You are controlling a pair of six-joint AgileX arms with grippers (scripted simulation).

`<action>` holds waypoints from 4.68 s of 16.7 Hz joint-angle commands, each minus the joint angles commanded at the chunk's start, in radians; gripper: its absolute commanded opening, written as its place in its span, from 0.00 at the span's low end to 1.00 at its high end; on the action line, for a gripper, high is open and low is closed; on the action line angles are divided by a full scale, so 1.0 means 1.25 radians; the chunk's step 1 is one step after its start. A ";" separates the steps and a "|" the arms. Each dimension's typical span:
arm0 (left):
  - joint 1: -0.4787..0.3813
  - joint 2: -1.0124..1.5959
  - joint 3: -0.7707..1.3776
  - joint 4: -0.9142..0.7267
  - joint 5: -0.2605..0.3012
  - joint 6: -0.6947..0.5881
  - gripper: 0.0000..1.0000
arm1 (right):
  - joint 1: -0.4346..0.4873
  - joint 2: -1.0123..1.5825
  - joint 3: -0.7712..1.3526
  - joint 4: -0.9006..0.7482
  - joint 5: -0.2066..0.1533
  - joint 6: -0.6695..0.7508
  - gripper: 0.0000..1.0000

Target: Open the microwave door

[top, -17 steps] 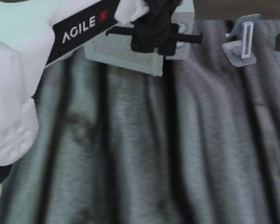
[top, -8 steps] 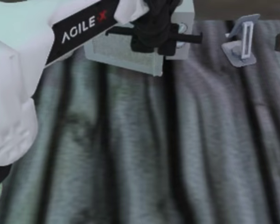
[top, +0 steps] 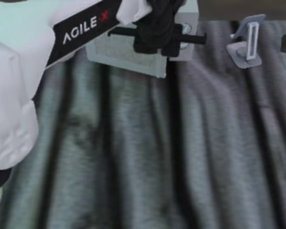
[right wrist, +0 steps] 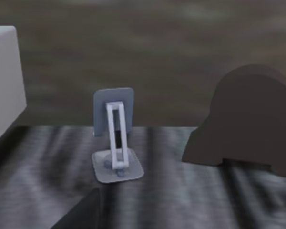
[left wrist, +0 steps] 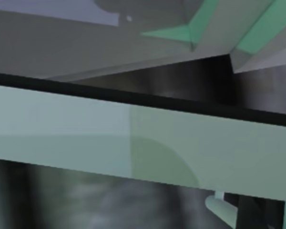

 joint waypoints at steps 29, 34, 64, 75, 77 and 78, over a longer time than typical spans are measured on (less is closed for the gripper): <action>0.013 -0.090 -0.149 0.076 0.046 0.087 0.00 | 0.000 0.000 0.000 0.000 0.000 0.000 1.00; 0.013 -0.090 -0.149 0.076 0.046 0.087 0.00 | 0.000 0.000 0.000 0.000 0.000 0.000 1.00; 0.031 -0.169 -0.272 0.131 0.098 0.182 0.00 | 0.000 0.000 0.000 0.000 0.000 0.000 1.00; 0.031 -0.169 -0.272 0.131 0.098 0.182 0.00 | 0.000 0.000 0.000 0.000 0.000 0.000 1.00; 0.027 -0.168 -0.278 0.133 0.104 0.182 0.00 | 0.000 0.000 0.000 0.000 0.000 0.000 1.00; 0.030 -0.175 -0.286 0.137 0.110 0.192 0.00 | 0.000 0.000 0.000 0.000 0.000 0.000 1.00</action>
